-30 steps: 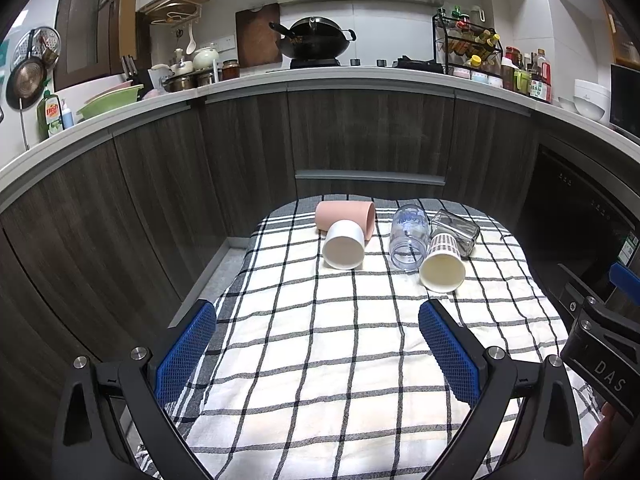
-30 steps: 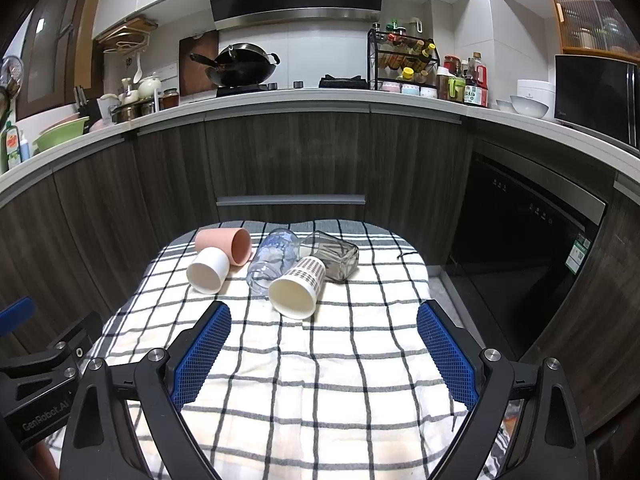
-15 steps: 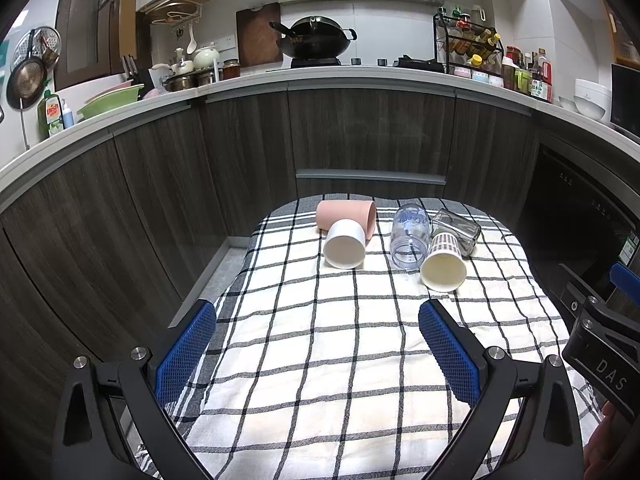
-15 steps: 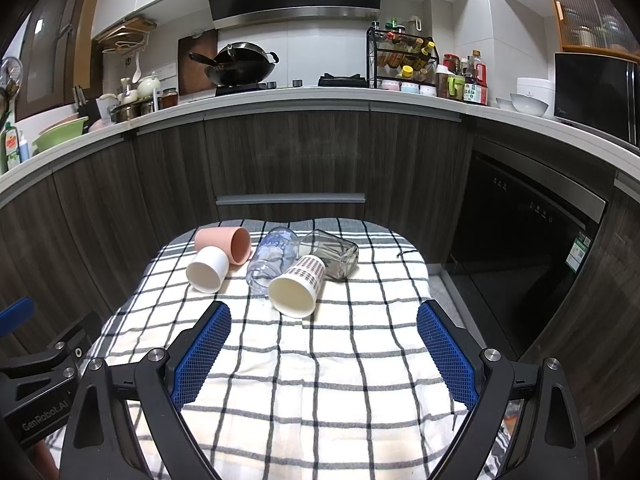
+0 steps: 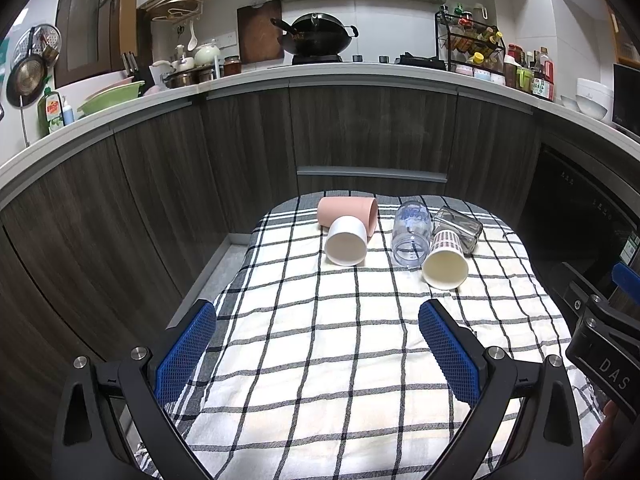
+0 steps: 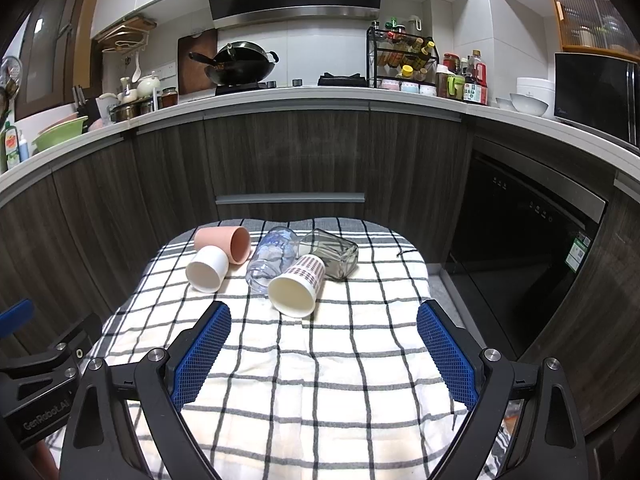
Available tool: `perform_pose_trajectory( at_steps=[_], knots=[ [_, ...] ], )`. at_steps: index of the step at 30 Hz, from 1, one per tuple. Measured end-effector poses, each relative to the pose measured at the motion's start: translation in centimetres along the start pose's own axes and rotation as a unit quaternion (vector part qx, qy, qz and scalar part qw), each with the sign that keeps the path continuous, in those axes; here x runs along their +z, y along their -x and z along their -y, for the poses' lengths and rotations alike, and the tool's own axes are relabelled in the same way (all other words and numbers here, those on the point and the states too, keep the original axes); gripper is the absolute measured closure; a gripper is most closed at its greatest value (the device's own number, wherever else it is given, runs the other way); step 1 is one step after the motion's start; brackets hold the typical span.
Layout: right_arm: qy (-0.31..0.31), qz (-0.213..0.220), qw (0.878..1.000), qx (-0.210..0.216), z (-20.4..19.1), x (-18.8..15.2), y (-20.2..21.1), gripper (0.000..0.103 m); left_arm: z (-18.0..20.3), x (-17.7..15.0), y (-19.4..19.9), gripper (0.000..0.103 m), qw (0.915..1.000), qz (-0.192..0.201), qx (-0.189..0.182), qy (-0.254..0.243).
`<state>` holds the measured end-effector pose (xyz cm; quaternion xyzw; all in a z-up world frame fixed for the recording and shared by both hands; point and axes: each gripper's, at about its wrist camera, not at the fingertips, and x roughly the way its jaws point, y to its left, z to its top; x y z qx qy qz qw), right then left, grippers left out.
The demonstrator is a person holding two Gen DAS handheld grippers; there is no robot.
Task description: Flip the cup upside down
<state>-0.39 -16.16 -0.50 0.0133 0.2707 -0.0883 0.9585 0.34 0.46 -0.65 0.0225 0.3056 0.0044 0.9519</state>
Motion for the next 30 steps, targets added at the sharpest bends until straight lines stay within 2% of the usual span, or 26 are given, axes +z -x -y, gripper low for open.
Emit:
perform_pose_trajectory(
  at_steps=[30],
  knots=[
    [0.008,-0.005,1.0,0.0,-0.9,0.0,-0.7,0.009,-0.8,0.1,-1.4,0.0,0.9998,-0.012,0.004,0.013]
  ],
)
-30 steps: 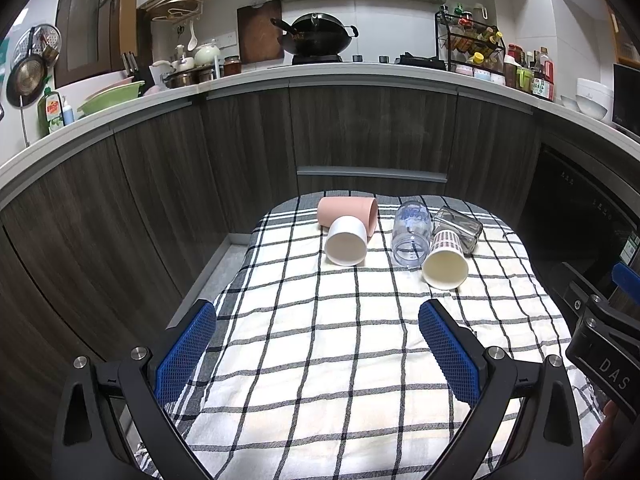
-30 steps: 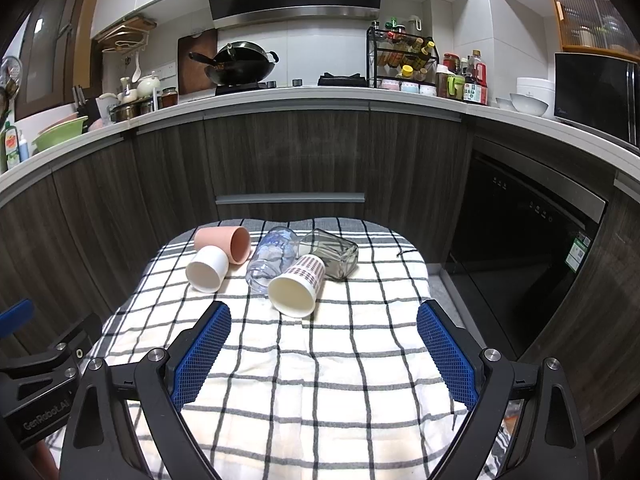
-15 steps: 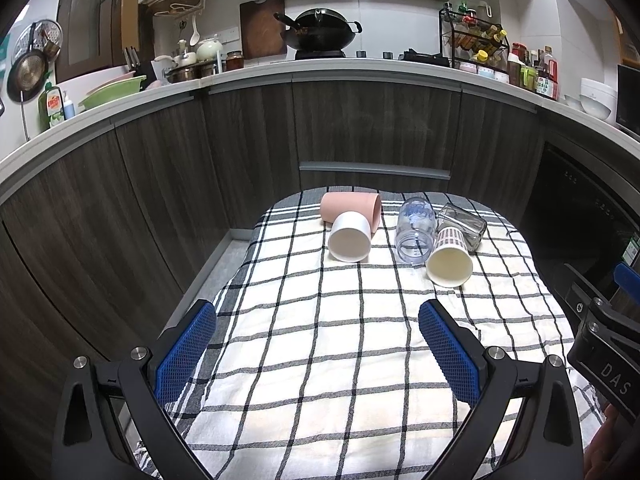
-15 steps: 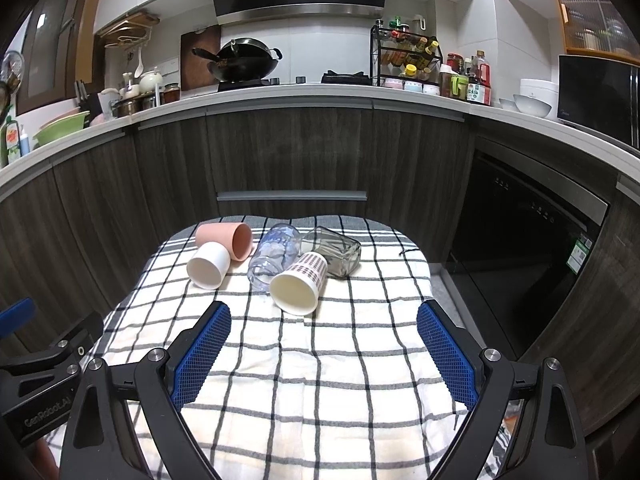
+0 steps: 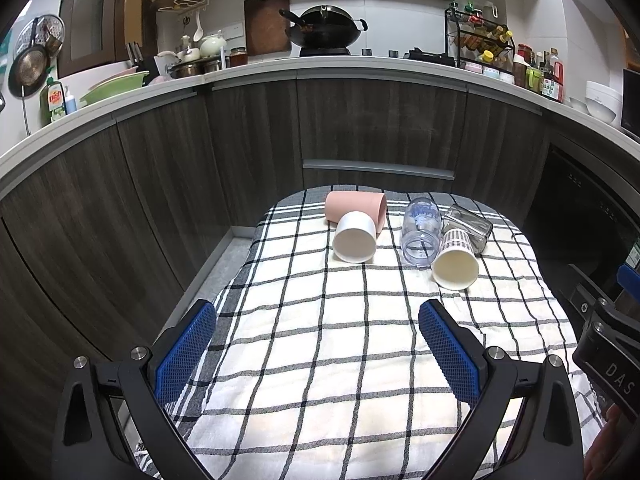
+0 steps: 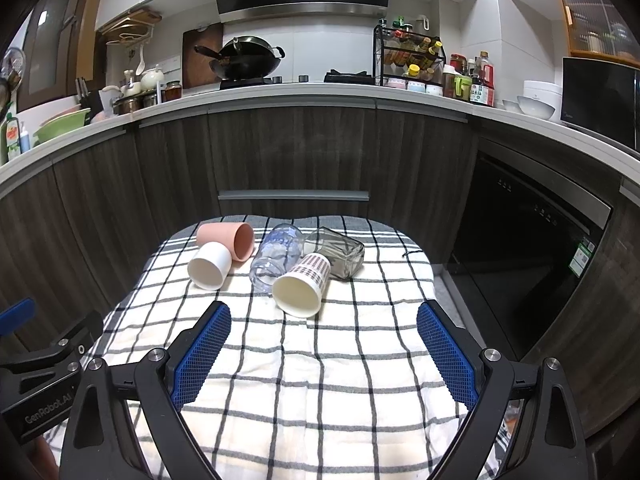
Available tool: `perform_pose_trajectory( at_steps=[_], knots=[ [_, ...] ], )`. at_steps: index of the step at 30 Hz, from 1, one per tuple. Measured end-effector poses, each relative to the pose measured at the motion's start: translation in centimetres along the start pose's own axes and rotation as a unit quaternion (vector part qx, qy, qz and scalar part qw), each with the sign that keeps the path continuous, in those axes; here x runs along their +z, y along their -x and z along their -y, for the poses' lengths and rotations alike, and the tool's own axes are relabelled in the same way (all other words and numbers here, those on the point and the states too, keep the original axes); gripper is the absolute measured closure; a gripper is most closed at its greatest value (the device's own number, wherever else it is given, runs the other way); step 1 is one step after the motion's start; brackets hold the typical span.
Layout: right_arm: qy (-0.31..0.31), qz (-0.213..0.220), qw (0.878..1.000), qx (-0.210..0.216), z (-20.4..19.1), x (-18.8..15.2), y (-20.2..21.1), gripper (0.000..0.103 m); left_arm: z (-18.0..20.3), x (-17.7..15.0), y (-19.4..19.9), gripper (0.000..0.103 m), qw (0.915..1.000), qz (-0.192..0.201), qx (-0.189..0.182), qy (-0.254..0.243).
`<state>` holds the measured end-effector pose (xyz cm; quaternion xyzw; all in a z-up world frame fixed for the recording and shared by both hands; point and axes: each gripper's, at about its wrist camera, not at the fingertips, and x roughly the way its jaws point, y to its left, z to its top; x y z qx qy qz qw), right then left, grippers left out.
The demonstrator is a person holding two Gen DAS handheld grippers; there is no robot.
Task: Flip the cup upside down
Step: 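Move the right gripper down to the pink cup and close around it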
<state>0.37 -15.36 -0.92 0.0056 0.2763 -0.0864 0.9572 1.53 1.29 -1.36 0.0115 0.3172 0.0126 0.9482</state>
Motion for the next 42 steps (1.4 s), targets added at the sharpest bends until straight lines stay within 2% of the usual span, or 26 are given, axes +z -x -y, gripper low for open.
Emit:
perform_pose_trajectory(
  at_steps=[9,16,23,30,33,37,42],
  knots=[
    [0.009,-0.004,1.0,0.009,-0.7,0.9,-1.0,0.009,-0.1,1.2,-1.0,0.0,0.9998,0.0,0.018,0.008],
    [0.042,-0.005,0.998,0.043,-1.4,4.5,-4.0,0.009,-0.5,2.8,-3.1,0.0,0.9978,-0.01,0.051,0.041],
    [0.084,-0.023,0.992,0.091,-3.2,8.5,-9.0,0.009,-1.6,4.8,-6.3,0.0,0.9895,-0.025,0.1,0.102],
    [0.151,-0.073,0.975,0.143,-6.5,12.5,-14.7,0.009,-2.8,7.3,-9.4,0.0,0.9739,-0.056,0.129,0.178],
    [0.177,-0.093,0.967,0.159,-7.7,13.9,-16.9,0.009,-3.2,8.0,-10.4,0.0,0.9656,-0.061,0.155,0.2],
    [0.219,-0.12,0.951,0.181,-10.2,15.3,-19.9,0.009,-2.9,8.4,-12.0,0.0,0.9609,-0.075,0.166,0.209],
    [0.288,-0.17,0.921,0.201,-13.9,15.8,-24.3,0.009,-2.6,8.5,-14.8,0.0,0.9556,-0.108,0.163,0.221]
  ],
)
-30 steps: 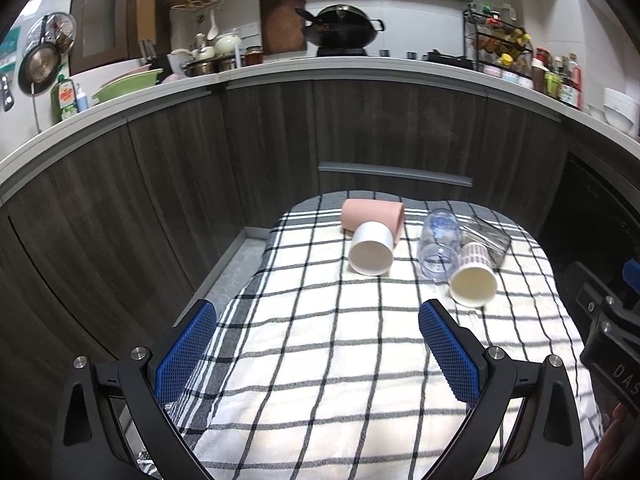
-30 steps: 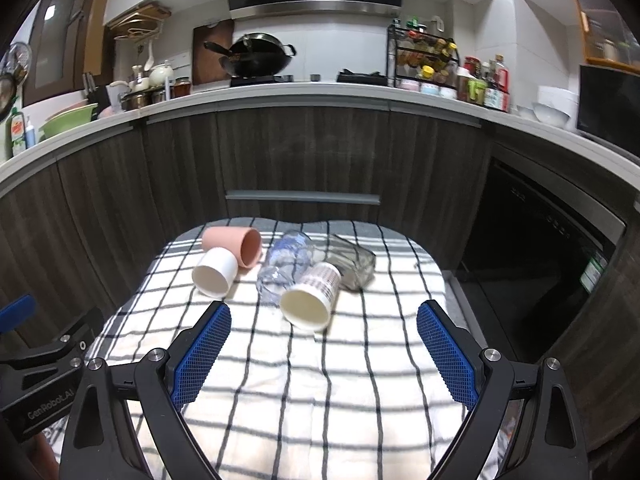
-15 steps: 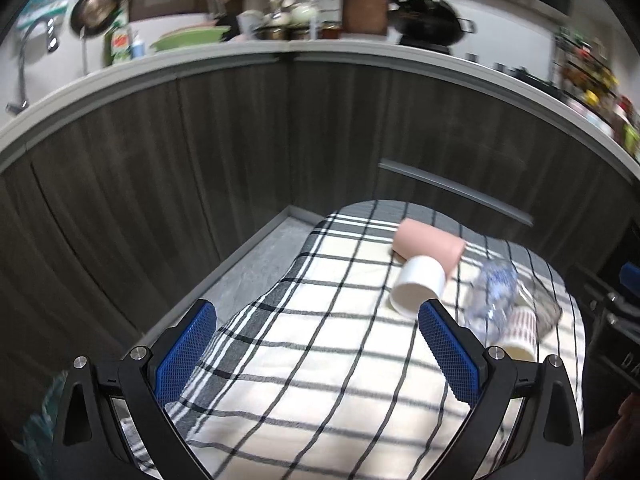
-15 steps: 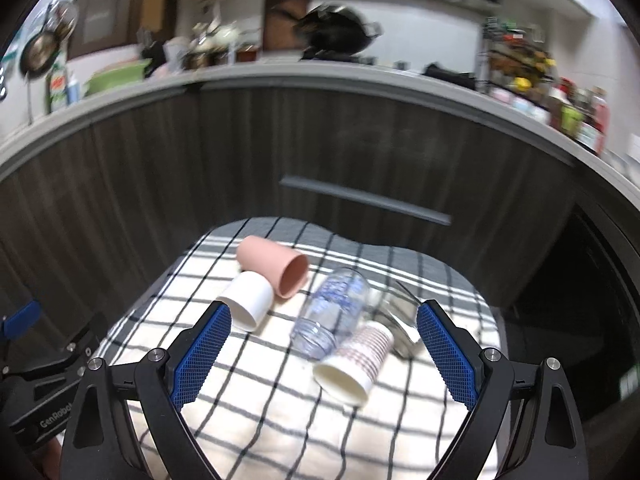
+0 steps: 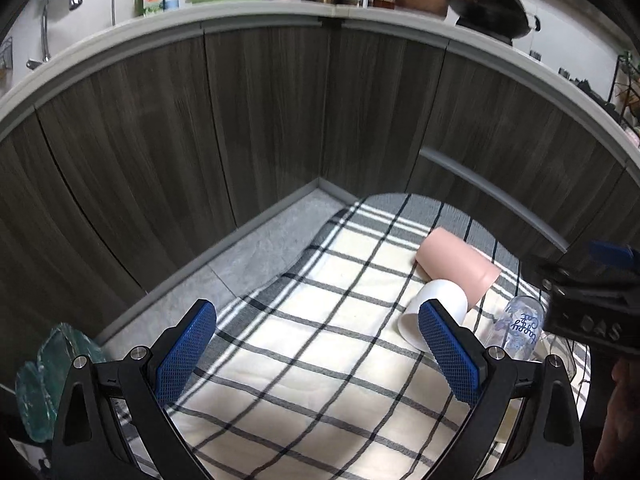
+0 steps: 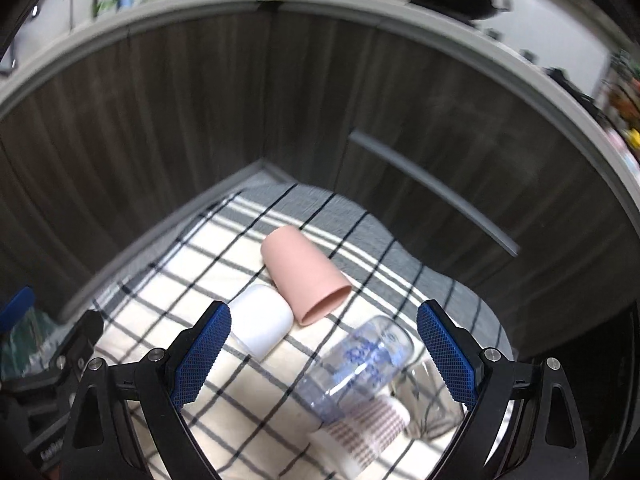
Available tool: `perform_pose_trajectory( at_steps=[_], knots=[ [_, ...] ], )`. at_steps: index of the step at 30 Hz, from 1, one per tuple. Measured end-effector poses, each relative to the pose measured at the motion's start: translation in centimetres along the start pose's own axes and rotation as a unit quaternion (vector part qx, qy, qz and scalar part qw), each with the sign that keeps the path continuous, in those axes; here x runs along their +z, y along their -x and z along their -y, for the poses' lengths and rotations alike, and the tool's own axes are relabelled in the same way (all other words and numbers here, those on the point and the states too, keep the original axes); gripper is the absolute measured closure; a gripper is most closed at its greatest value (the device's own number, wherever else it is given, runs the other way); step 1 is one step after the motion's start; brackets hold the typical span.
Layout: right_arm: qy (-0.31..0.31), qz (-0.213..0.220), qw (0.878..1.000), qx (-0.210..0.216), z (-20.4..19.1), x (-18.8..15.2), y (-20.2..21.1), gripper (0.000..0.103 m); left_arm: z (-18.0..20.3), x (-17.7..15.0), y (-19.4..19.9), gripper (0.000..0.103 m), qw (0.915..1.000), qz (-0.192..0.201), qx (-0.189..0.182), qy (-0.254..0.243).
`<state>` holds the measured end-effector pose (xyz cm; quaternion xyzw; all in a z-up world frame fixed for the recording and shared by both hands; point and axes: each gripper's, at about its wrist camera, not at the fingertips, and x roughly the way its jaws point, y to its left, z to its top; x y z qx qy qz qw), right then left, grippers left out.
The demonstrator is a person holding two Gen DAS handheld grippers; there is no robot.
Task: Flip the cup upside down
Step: 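Move the right gripper down to the pink cup and close around it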
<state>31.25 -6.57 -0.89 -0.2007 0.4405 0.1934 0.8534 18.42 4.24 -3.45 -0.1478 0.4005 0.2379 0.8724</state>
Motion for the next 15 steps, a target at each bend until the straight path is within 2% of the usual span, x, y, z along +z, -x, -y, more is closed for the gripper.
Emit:
perform_pose_trajectory(
  at_steps=[9,15],
  knots=[
    [0.05,-0.092,0.993,0.045,-0.1,3.9,-7.4,0.009,1.7,0.2,-5.1,0.0,0.995,-0.096,-0.019,0.019],
    [0.068,-0.167,0.981,0.077,-0.4,6.0,-11.8,0.009,2.8,0.7,-6.9,0.0,0.9925,-0.119,-0.024,0.011]
  ],
)
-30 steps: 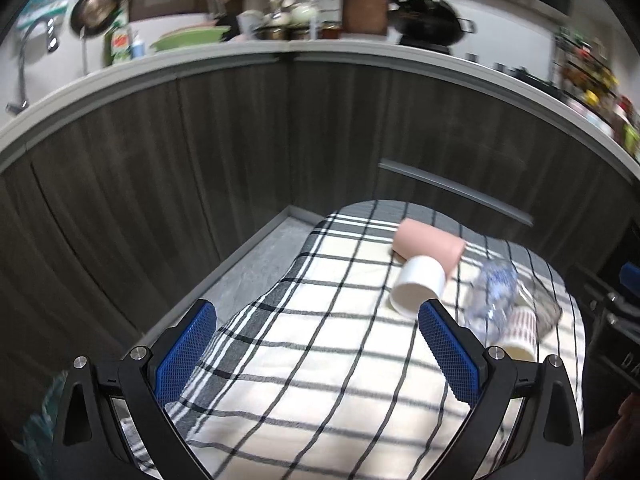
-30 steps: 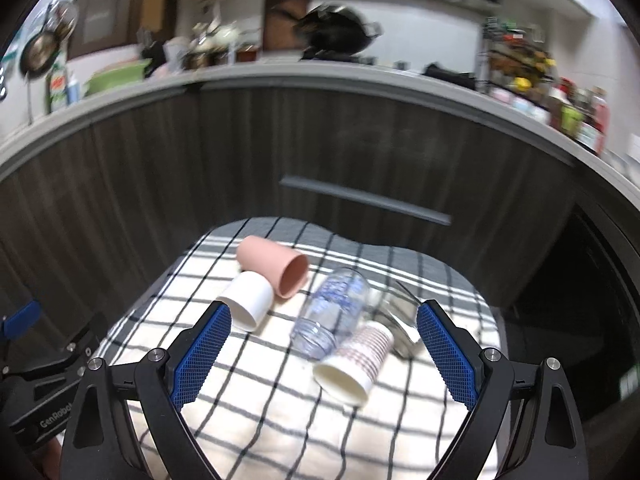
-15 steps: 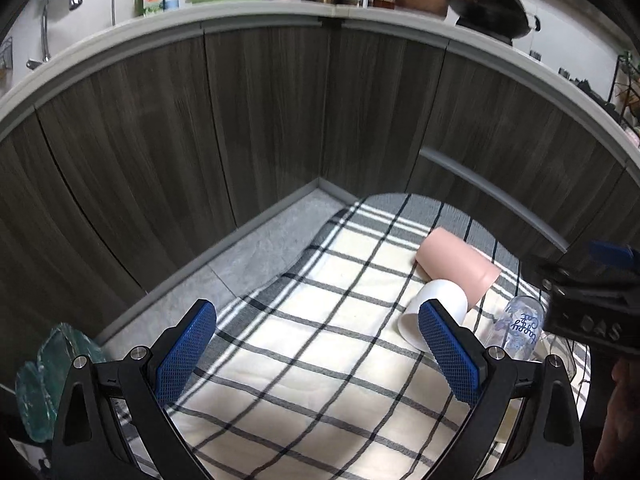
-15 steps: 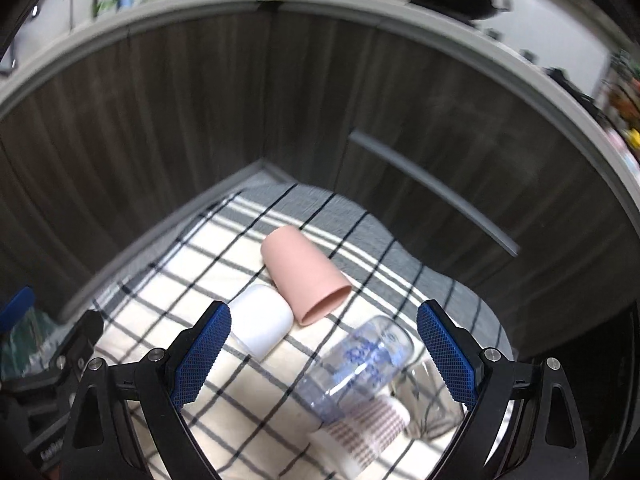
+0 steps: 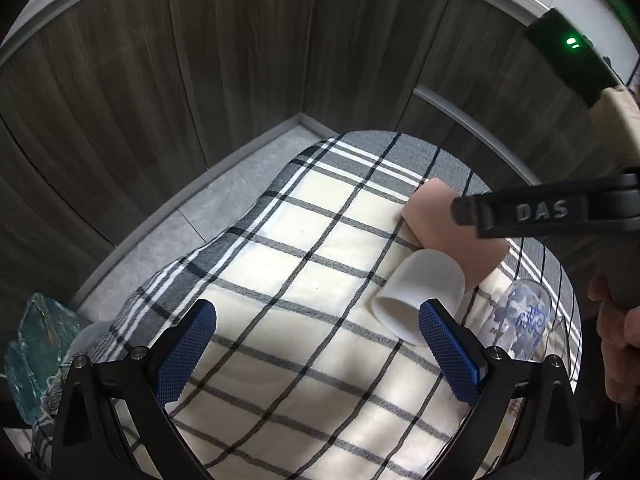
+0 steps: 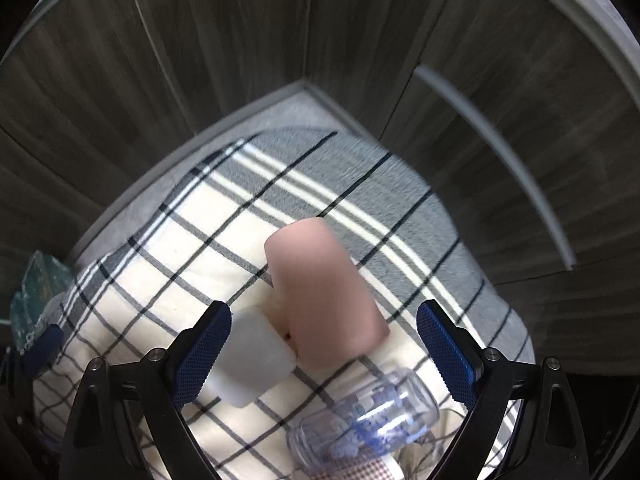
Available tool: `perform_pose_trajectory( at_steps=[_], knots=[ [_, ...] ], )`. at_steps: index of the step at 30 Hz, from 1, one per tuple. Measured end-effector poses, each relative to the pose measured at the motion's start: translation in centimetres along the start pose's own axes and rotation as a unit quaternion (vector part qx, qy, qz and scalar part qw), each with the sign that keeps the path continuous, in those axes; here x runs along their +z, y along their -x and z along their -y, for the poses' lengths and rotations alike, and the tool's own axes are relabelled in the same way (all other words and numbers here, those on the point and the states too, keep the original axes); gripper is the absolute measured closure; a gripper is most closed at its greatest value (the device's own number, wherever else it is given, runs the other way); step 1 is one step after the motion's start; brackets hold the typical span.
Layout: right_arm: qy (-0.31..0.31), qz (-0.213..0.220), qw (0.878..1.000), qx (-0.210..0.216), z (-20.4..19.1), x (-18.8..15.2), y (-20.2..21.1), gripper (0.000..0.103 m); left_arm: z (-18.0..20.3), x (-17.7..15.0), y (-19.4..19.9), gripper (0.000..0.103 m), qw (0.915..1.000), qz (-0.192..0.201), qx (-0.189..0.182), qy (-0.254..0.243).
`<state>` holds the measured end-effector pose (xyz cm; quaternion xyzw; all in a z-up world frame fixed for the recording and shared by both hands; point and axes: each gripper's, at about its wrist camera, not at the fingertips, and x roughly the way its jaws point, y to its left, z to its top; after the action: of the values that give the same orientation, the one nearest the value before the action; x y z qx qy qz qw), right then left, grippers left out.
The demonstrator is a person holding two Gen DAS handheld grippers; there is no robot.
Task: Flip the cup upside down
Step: 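Move the right gripper down to the pink cup and close around it, then lift the pink cup with the right gripper and swing it toward the left gripper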
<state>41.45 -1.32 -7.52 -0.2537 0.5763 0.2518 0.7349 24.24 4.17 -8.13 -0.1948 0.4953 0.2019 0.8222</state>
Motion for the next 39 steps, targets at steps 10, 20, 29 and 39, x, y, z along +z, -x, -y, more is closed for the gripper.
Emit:
perform_pose_trajectory(
  at_steps=[10,20,29,39],
  knots=[
    [0.042,-0.071,0.997,-0.003,-0.4,1.9,-5.0,0.01,-0.1,1.0,-2.8,0.0,0.9993,-0.017,0.025,0.024],
    [0.022,-0.123,0.992,0.01,0.0,2.1,-9.7,0.023,-0.6,1.2,-4.3,0.0,0.9986,-0.026,0.03,0.035],
    [-0.021,-0.102,0.995,0.006,1.3,1.4,-9.0,0.026,-0.9,1.4,-3.8,0.0,0.9988,-0.019,0.026,0.038],
    [-0.101,-0.04,0.994,-0.003,2.4,-0.7,-0.9,0.027,-2.3,1.7,0.6,0.0,0.9997,0.016,0.001,0.021]
  ],
)
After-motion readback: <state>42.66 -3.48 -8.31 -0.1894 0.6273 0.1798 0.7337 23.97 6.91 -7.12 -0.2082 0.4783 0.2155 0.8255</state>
